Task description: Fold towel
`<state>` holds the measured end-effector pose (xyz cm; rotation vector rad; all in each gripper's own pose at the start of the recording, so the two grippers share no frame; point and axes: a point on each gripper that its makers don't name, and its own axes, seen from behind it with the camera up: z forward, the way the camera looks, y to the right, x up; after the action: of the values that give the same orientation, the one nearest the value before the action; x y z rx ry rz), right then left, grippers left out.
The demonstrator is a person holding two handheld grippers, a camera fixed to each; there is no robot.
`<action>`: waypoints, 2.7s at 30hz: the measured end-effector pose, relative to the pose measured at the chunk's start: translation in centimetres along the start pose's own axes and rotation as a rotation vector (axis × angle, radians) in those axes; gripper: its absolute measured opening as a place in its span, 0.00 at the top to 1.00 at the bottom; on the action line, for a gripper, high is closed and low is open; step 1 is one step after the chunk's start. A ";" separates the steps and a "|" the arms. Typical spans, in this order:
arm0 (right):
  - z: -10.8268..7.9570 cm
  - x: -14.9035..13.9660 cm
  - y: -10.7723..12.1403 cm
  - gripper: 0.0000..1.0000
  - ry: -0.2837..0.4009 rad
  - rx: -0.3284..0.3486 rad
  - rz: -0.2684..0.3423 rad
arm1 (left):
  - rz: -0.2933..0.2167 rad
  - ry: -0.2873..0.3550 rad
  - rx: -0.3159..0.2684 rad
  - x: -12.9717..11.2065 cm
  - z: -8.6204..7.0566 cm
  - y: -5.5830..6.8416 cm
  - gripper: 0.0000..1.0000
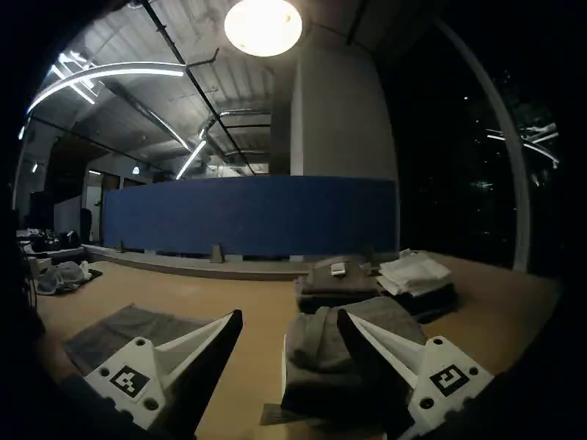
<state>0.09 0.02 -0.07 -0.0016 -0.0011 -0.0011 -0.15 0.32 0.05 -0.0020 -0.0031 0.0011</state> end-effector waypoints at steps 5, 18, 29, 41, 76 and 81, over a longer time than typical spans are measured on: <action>0.0 -0.3 0.3 0.00 -0.022 -0.011 -0.012 | 0.014 -0.026 0.009 -0.3 0.3 -0.2 0.05; -1.1 9.9 -0.6 0.00 -0.012 -0.001 -0.021 | -0.021 0.016 0.015 10.9 -0.7 -1.3 0.05; -2.0 19.1 -0.6 0.00 0.019 -0.003 -0.027 | -0.015 0.038 -0.006 20.5 -1.5 -0.8 0.04; -2.4 20.6 -1.5 0.00 -0.020 0.066 -0.045 | 0.035 -0.027 -0.116 21.1 -1.8 1.7 0.05; -5.5 10.9 -10.6 0.00 -0.426 0.496 -0.207 | 0.215 -0.441 -0.587 8.4 -6.5 10.5 0.04; -5.7 8.0 -11.0 0.00 -0.449 0.507 -0.200 | 0.243 -0.472 -0.603 5.3 -6.7 10.8 0.04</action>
<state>8.13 -11.00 -5.77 0.5054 -0.4501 -0.2005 5.17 11.14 -6.61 -0.6055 -0.4751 0.2437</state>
